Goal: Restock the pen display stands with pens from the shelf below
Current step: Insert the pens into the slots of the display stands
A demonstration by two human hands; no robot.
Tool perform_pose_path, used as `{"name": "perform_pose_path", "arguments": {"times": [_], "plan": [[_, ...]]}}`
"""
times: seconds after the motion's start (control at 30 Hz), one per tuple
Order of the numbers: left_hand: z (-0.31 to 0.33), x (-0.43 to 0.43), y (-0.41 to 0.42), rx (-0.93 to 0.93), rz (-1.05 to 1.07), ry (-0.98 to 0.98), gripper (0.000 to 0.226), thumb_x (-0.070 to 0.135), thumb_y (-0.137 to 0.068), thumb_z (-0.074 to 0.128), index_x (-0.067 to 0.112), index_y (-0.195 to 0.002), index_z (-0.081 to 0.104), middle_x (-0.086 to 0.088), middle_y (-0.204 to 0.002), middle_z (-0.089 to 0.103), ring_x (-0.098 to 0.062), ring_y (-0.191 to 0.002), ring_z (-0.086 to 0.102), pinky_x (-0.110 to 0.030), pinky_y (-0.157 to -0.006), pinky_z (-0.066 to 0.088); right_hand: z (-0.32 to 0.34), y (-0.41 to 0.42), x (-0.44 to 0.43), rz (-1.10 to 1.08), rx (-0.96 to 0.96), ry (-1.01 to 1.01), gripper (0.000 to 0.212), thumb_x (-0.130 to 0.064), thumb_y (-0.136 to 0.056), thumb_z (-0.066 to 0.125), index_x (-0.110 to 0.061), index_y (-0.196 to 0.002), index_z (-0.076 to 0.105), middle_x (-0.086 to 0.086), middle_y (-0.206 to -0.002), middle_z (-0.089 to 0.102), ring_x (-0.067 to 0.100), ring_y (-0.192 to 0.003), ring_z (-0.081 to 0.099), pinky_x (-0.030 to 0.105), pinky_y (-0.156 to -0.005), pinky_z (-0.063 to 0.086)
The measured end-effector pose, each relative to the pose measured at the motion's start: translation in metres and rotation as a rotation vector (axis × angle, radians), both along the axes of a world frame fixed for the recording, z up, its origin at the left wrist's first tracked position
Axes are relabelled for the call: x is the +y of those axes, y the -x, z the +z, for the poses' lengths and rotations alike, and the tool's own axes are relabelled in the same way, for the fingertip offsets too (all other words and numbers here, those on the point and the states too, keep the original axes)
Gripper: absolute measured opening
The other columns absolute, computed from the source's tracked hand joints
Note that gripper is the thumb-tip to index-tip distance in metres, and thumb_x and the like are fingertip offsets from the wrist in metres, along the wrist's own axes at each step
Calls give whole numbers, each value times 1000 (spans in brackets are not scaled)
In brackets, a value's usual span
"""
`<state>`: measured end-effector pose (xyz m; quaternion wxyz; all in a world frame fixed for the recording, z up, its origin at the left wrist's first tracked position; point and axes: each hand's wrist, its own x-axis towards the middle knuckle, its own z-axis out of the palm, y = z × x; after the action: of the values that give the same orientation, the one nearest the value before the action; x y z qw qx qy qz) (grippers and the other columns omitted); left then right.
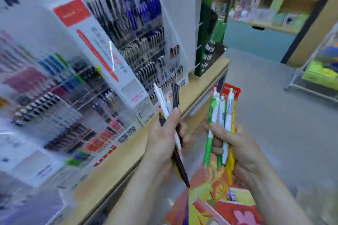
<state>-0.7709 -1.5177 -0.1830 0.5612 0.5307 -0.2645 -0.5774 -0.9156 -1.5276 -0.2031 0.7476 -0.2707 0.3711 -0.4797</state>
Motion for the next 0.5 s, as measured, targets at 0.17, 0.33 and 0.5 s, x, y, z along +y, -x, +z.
{"name": "perform_pose_path", "arguments": {"times": [0.17, 0.33, 0.5], "plan": [[83, -24, -25, 164, 299, 251, 31, 19, -100, 49, 8, -71, 52, -2, -56, 52, -14, -46, 52, -23, -45, 47, 47, -21, 12, 226, 2, 86, 66, -36, -39, 97, -1, -79, 58, 5, -56, 45, 10, -42, 40, 18, -35, 31], [117, -17, -49, 24, 488, 423, 22, 16, -99, 52, 4, -81, 51, -3, -58, 53, -17, -50, 54, -28, -50, 48, 63, -69, 13, 328, 51, 85, 50, -31, -58, 87, 0, -89, 63, 21, -79, 51, 13, -47, 42, 21, -36, 32], [132, -9, -93, 1, 579, 434, 15, 14, -97, 53, 2, -88, 50, -9, -58, 49, -20, -47, 48, -29, -47, 45, 79, -122, 4, 317, 82, 177, 61, -25, -58, 92, 8, -98, 60, 23, -71, 61, 16, -47, 44, 22, -37, 34]]}}
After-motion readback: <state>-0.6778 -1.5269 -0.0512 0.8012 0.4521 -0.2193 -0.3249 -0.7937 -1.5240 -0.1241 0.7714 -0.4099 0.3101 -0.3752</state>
